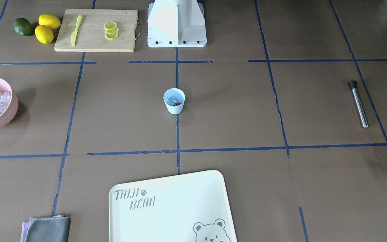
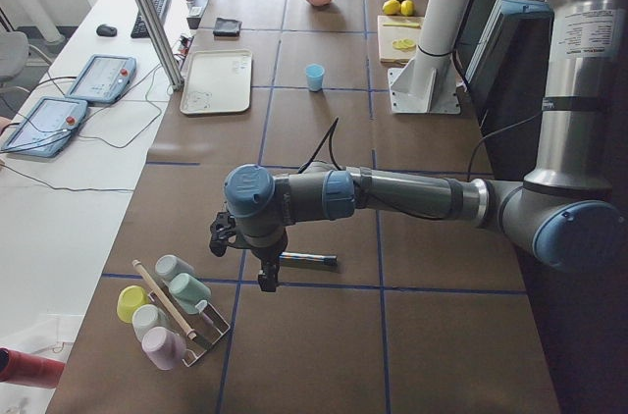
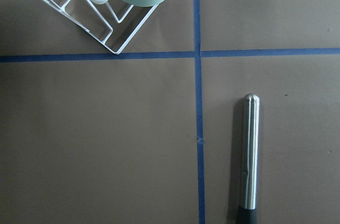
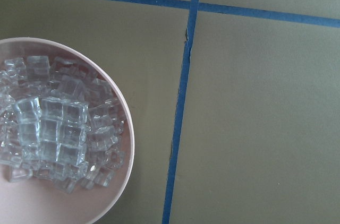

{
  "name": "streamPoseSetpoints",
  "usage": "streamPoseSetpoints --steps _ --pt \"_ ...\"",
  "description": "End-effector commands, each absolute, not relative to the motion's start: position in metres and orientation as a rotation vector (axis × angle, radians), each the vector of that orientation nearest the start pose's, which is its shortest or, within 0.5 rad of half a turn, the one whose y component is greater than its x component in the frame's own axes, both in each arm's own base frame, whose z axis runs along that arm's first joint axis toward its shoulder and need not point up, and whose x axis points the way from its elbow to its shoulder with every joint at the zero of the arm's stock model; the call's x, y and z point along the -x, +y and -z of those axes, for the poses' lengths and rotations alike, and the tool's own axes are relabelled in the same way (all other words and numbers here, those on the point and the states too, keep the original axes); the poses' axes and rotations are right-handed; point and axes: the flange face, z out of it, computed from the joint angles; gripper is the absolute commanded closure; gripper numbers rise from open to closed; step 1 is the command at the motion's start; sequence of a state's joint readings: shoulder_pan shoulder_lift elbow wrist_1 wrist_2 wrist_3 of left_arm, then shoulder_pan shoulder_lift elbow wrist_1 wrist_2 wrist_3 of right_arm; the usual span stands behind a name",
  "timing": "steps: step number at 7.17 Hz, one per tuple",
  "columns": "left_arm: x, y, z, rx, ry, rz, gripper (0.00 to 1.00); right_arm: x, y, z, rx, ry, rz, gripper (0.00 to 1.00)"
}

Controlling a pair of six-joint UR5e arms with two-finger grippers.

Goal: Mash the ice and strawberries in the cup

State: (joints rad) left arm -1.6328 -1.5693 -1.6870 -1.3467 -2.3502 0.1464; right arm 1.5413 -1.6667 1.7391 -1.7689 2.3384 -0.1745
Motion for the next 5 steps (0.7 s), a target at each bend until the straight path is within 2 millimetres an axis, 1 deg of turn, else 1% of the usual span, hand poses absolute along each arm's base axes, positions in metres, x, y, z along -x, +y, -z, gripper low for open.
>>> streamPoseSetpoints --steps 1,2,3,4,5 --pt "0.09 -0.471 -0.63 0.041 0.78 -0.031 0.0 -0.051 -0.445 -0.629 0.043 -0.792 0.141 0.0" --pt "0.079 -0.466 -0.644 0.076 0.781 -0.044 0.0 -0.051 -0.45 -0.621 0.026 -0.794 0.148 0.0" --pt "0.077 -0.465 -0.647 0.083 0.781 -0.042 0.0 -0.05 -0.451 -0.606 0.0 -0.797 0.156 0.0" --pt "0.076 -0.462 -0.649 0.09 0.789 -0.042 0.0 -0.05 -0.451 -0.598 -0.016 -0.807 0.162 0.0" --pt "0.075 -0.45 -0.658 0.101 0.794 -0.044 0.0 -0.049 -0.451 -0.599 -0.016 -0.805 0.165 0.0"
